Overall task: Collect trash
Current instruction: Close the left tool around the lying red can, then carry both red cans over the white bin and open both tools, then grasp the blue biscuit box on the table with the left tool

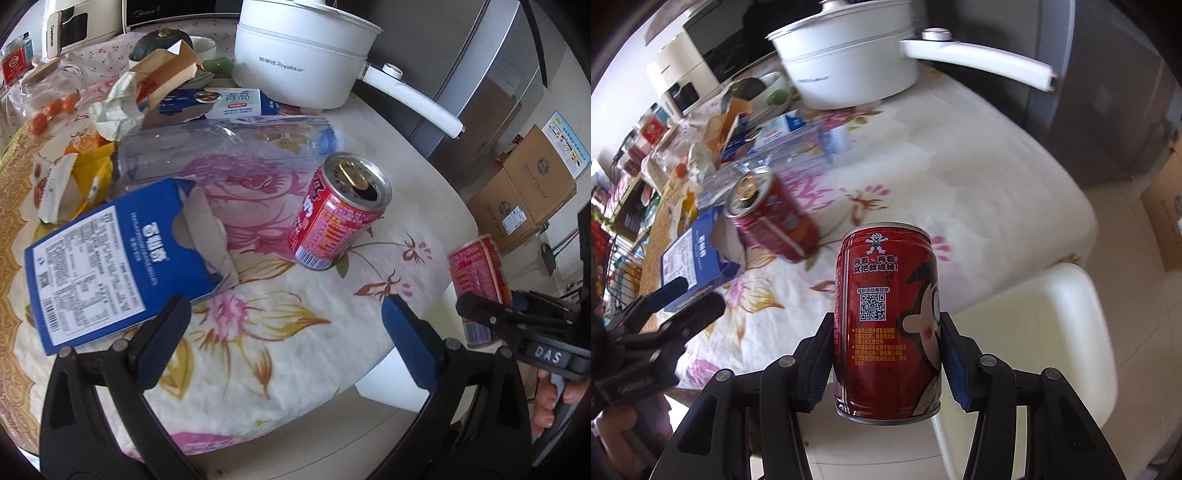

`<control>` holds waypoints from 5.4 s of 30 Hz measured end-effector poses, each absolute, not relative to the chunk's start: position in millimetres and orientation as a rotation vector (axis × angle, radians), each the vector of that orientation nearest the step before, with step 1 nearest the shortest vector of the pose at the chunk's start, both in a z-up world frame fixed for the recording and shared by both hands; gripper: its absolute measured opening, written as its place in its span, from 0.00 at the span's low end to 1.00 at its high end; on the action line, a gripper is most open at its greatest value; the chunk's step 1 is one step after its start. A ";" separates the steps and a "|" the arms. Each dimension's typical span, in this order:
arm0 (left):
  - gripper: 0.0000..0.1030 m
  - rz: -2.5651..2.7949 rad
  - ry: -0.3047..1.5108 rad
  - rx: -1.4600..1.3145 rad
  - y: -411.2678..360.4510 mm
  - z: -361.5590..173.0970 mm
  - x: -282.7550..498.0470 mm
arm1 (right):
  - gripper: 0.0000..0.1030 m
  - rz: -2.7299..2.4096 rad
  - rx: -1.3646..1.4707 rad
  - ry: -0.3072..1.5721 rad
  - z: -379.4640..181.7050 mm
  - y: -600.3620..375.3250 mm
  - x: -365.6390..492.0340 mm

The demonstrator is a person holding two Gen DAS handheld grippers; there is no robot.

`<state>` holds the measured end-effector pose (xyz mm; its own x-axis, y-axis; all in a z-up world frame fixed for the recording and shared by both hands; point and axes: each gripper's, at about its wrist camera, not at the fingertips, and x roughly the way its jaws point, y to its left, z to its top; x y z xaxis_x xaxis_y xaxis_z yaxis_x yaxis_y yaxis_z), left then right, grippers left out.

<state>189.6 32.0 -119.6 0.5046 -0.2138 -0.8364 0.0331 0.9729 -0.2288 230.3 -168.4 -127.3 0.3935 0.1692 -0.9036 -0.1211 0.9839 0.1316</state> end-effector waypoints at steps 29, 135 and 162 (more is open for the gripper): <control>0.59 -0.126 0.924 -0.246 -5.5 -139.7 226.1 | 0.52 0.103 0.064 1.149 -120.5 -238.0 210.6; 1.00 -0.105 1.042 0.185 69.3 -101.4 139.9 | 0.87 0.068 -0.060 1.154 -130.2 -213.8 192.5; 1.00 -0.463 1.179 0.621 133.3 -152.3 241.0 | 0.87 0.187 -0.138 1.145 -126.6 -172.0 190.1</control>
